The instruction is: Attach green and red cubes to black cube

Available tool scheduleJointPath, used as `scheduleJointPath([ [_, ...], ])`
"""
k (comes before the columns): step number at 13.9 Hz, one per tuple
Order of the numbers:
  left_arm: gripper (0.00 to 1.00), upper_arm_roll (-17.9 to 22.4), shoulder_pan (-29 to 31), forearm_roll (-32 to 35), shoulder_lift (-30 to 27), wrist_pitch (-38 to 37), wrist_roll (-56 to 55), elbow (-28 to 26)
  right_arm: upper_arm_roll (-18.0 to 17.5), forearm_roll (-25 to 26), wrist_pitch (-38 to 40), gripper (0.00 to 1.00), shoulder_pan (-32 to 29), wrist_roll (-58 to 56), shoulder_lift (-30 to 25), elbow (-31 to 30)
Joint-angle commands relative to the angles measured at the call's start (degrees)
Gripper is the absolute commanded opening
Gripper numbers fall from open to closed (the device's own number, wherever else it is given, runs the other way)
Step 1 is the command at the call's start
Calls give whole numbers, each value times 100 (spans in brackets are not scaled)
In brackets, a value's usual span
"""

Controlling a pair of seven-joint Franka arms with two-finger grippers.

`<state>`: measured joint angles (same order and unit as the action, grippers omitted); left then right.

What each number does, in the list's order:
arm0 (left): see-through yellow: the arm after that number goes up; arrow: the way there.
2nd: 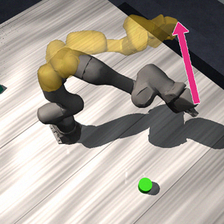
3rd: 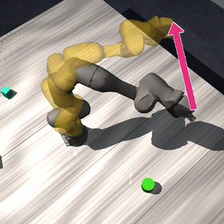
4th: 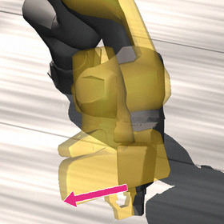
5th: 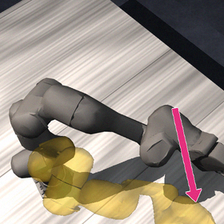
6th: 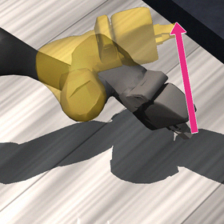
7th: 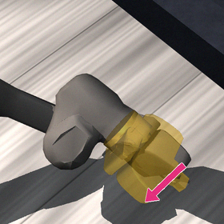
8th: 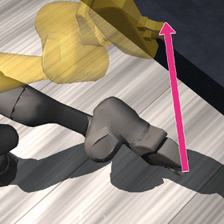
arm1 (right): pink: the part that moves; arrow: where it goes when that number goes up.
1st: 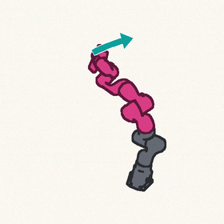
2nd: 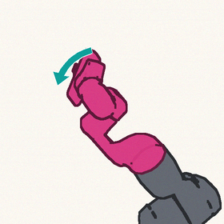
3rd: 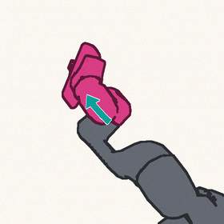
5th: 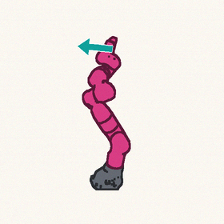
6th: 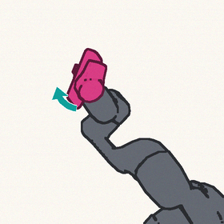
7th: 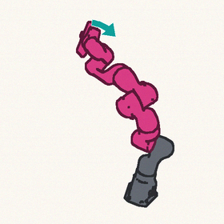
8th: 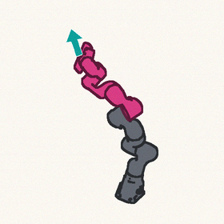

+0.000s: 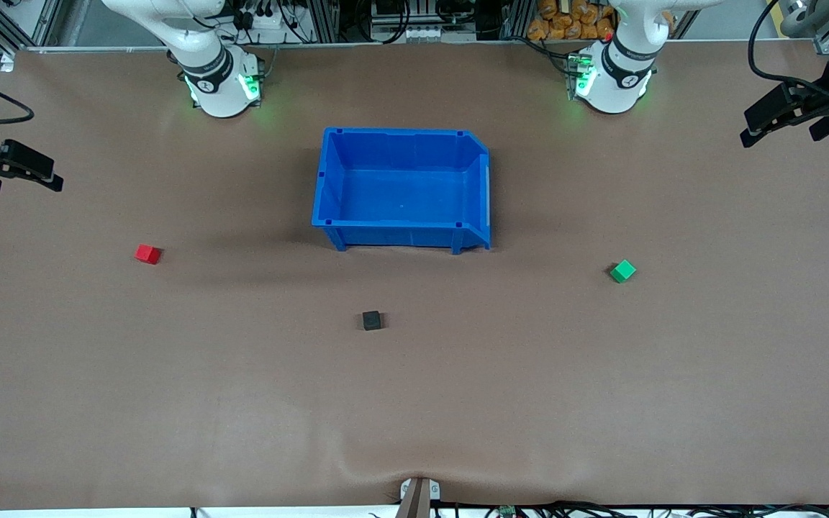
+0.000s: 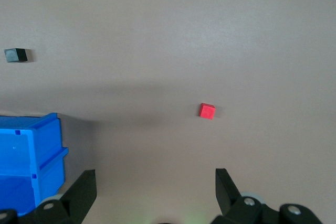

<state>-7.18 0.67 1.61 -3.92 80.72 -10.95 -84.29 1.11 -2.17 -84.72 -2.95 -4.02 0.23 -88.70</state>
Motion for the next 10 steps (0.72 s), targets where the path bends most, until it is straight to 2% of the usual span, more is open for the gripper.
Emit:
scheduleJointPath([
  [1,100,-116,3,50,75,-240,6,88,-103,-46,122,100,-127,-20,30,160],
  [5,100,-161,12,50,93,-434,-3,-35,-94,-46,149,100,-127,-20,47,160],
  [10,100,-152,47,76,102,-215,-21,-473,-85,-55,166,100,-302,-46,170,160],
])
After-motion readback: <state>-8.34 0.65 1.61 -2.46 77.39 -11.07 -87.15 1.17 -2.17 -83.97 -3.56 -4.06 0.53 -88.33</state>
